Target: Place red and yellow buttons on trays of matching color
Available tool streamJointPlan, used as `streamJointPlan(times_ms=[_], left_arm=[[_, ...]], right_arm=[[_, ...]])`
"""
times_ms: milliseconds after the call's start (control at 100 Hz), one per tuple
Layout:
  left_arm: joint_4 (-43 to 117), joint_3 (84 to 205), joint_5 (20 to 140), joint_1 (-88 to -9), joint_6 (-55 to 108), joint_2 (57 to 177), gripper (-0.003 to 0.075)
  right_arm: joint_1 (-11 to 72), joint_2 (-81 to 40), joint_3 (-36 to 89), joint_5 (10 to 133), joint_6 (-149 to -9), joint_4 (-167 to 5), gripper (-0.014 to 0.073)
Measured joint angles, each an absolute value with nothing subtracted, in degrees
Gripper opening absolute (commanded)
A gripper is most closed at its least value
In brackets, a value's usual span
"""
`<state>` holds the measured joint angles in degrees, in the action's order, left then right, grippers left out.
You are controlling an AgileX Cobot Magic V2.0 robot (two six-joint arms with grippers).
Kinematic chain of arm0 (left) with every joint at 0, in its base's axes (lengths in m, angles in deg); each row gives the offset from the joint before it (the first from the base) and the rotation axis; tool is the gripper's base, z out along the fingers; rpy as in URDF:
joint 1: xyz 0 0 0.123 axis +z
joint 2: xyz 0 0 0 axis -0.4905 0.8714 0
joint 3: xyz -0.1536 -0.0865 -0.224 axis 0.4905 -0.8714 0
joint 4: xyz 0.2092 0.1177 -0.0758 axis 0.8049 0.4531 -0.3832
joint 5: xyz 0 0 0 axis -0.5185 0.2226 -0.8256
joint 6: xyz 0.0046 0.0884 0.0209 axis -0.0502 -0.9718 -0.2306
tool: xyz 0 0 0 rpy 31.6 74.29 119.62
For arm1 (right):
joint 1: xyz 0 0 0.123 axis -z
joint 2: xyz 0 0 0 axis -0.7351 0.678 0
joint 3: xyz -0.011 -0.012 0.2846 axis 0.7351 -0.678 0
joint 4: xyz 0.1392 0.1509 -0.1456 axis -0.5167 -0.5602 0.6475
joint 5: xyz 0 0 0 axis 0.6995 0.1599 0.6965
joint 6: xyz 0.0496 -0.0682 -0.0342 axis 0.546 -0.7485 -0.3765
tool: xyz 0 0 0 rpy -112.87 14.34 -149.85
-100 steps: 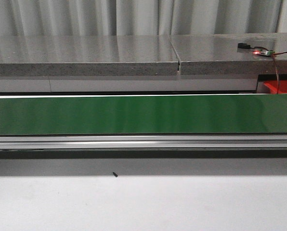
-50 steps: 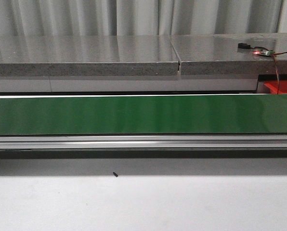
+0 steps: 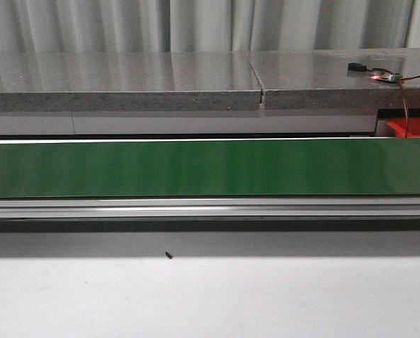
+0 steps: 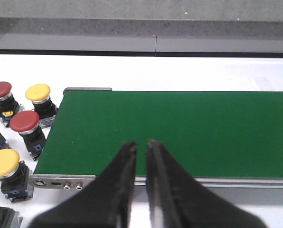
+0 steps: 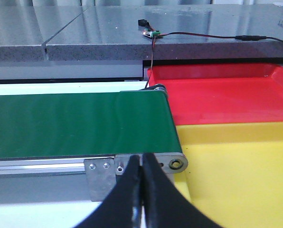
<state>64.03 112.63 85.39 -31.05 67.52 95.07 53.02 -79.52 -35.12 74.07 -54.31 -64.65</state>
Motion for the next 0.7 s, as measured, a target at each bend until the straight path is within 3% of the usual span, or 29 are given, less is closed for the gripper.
streamJointPlan(times_ms=[70,140,360,700], left_arm=[[64.0,113.4,85.4,-31.1,67.5,96.5,0.0461],[64.0,114.2,85.4,-31.1,67.5,97.1,0.0519],[63.9,117.4,86.9,-30.0,69.2,97.6,0.0505],[60.5,125.8,98.4,-20.0,70.1,102.7,0.0505]], right_arm=[[53.0,-79.5,-35.1,74.1,-54.3,-64.6,-0.0067],[53.0,-79.5,-35.1,74.1,-54.3,-64.6,-0.0067],[53.0,-79.5,-35.1,74.1,-54.3,-64.6,-0.0067],[53.0,-79.5,-35.1,74.1,-54.3,-64.6,-0.0067]])
